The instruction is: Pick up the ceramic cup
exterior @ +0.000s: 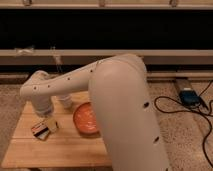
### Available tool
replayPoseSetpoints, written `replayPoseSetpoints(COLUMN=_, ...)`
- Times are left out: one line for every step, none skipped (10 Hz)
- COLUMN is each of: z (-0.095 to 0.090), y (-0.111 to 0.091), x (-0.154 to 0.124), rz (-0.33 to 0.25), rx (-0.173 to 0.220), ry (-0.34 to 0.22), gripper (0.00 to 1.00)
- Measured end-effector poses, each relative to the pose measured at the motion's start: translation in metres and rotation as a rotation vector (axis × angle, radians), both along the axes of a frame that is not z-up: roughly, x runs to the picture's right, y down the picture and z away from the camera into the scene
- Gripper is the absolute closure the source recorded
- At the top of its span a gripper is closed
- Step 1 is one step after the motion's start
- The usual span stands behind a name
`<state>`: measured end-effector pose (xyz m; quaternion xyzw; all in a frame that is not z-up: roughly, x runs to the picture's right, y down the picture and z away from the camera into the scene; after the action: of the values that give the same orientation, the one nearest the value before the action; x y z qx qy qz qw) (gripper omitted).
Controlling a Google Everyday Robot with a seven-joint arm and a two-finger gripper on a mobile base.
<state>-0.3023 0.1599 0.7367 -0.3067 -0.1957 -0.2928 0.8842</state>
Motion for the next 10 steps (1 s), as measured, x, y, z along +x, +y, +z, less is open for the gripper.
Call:
replayPoseSetpoints(z=0.0, y=-0.001, x=0.0, rz=-0.003, rx=0.001, ry=0.002, gripper=0.2)
replayPoseSetpoints(z=0.0, y=-0.008, x=0.001, rz=-0.017, rx=0.014, ry=0.011, gripper=0.2)
replayPoseSetpoints(z=-0.002, y=-0.017, x=-0.001, rz=-0.025, rx=0.027, ry=0.01, gripper=0.2)
replayPoseSetpoints(z=-0.006, y=-0.036, x=0.001, rz=-0.038, rx=0.049, ry=0.017, gripper=0.2)
replayPoseSetpoints(z=-0.005, y=-0.053, x=0.006, rz=-0.047, rx=0.066, ry=0.027, gripper=0.2)
replayPoseSetpoints(z=-0.003, y=-0.064, x=0.01, rz=-0.047, rx=0.076, ry=0.032, gripper=0.2)
replayPoseSetpoints(z=0.001, y=-0.073, x=0.02, rz=-0.039, rx=0.085, ry=0.043, gripper=0.2)
replayPoseSetpoints(z=0.007, y=-0.08, x=0.037, rz=-0.023, rx=0.092, ry=0.066, gripper=0.2)
replayPoseSetpoints(z=0.01, y=-0.084, x=0.051, rz=0.0, rx=0.098, ry=0.083, gripper=0.2)
replayPoseSetpoints(z=0.013, y=-0.087, x=0.062, rz=0.018, rx=0.102, ry=0.099, gripper=0.2)
